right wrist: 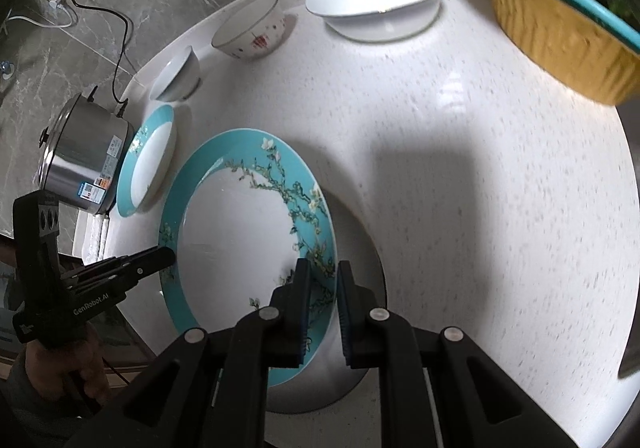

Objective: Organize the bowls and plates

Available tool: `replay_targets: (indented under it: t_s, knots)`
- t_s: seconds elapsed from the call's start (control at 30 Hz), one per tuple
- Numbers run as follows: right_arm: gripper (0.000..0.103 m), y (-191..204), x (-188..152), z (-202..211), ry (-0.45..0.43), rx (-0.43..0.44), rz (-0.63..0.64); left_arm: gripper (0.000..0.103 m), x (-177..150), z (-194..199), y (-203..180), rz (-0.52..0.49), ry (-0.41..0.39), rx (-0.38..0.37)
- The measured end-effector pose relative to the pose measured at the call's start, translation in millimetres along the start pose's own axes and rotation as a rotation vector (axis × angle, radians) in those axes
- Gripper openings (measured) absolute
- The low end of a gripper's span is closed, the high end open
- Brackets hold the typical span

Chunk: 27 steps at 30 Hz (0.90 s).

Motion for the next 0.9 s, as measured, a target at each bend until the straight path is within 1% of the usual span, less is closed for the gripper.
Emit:
replay_targets:
  t_s: [0.2,0.5,0.73,0.9]
  knots:
    - [0.015,-1.2,-16.5,-1.8,0.004,-0.016,-0.012,0.015,-11.2,-4.4,-2.3,-0.033,0.012,0.009]
    - [0.016,-2.1,-31.6,-4.6,0.008,-0.052,-0.019,0.016,-22.5,-14.7,-7.9,-0.086,0.027,0.033]
    - [0.017,-5.3,-37.5,-8.0,0.014,-0.075,-0.028,0.016,-24.2,-23.8,-13.5,-0.122,0.031,0.055]
    - [0.018,-3.9,-36.9,-7.2,0.015,-0.108,-0.005,0.017,-22.3,-28.9,-24.5,-0.137,0.030,0.077]
Point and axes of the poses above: each gripper's, at about its wrist camera, not at the fingertips, and z roughly against the way its jaws point, y to its left, x to its top, the point moved 5 cm from there along -z, roughly the way its jaws point, and after that the axes turned 8 degrees about z, right-handed, at the moved point
